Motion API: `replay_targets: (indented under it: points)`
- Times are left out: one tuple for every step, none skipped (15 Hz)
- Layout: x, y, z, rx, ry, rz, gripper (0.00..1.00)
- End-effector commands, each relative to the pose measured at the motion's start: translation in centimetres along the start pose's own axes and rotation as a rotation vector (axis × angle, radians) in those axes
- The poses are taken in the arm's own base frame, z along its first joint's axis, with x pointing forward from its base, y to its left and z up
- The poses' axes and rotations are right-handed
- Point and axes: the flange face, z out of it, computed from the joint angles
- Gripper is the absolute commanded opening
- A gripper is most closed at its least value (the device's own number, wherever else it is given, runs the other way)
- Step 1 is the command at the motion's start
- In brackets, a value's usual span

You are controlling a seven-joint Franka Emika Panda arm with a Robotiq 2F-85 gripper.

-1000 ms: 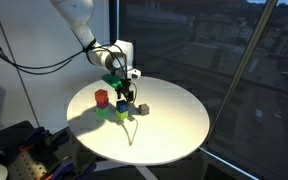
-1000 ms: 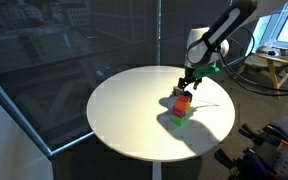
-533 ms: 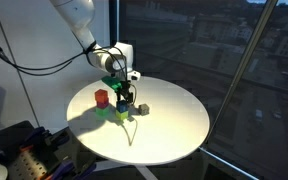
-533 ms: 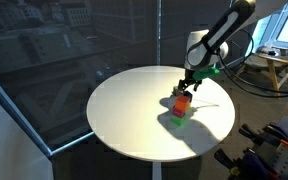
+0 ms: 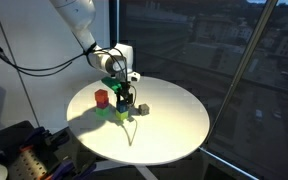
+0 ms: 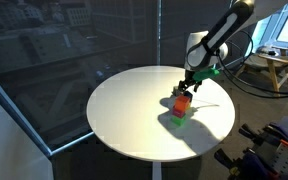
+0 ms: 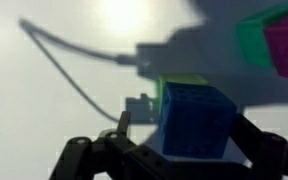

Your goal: Remove the blue block from on top of the yellow block and put it on the table

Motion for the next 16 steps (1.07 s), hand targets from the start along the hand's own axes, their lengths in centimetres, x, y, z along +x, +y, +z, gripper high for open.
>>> replay_targets:
  points:
    - [0.8,0.1,0.2,-0.012,0.008,-0.015,1.0]
    - [0.8,0.1,0.2,-0.013,0.008,-0.015,1.0]
    - [0.8,0.1,0.3,-0.014,0.007,-0.016,0.88]
    - [0.8,0.1,0.3,-0.013,0.007,-0.017,0.73]
    - [0.8,0.1,0.3,-0.014,0.007,-0.017,0.67]
    - [0.8,0.1,0.3,-0.014,0.007,-0.018,0.56]
    - [0.8,0.1,0.3,-0.014,0.008,-0.019,0.49]
    - [0.9,0.1,0.2,-0.013,0.008,-0.02,0.41]
    - [0.9,0.1,0.0,-0.014,0.01,-0.021,0.33]
    - [0.9,0.1,-0.2,-0.013,0.012,-0.021,0.32]
    - [1.0,0.1,-0.5,-0.013,0.015,-0.02,0.31]
    - [1.1,0.1,-0.9,-0.013,0.019,-0.02,0.3]
    - [1.2,0.1,-1.3,-0.013,0.025,-0.021,0.3]
    - [1.3,0.2,-1.8,-0.013,0.03,-0.021,0.3]
    - [1.4,0.2,-2.1,-0.013,0.035,-0.02,0.3]
    - [1.5,0.2,-2.7,-0.014,0.039,-0.02,0.3]
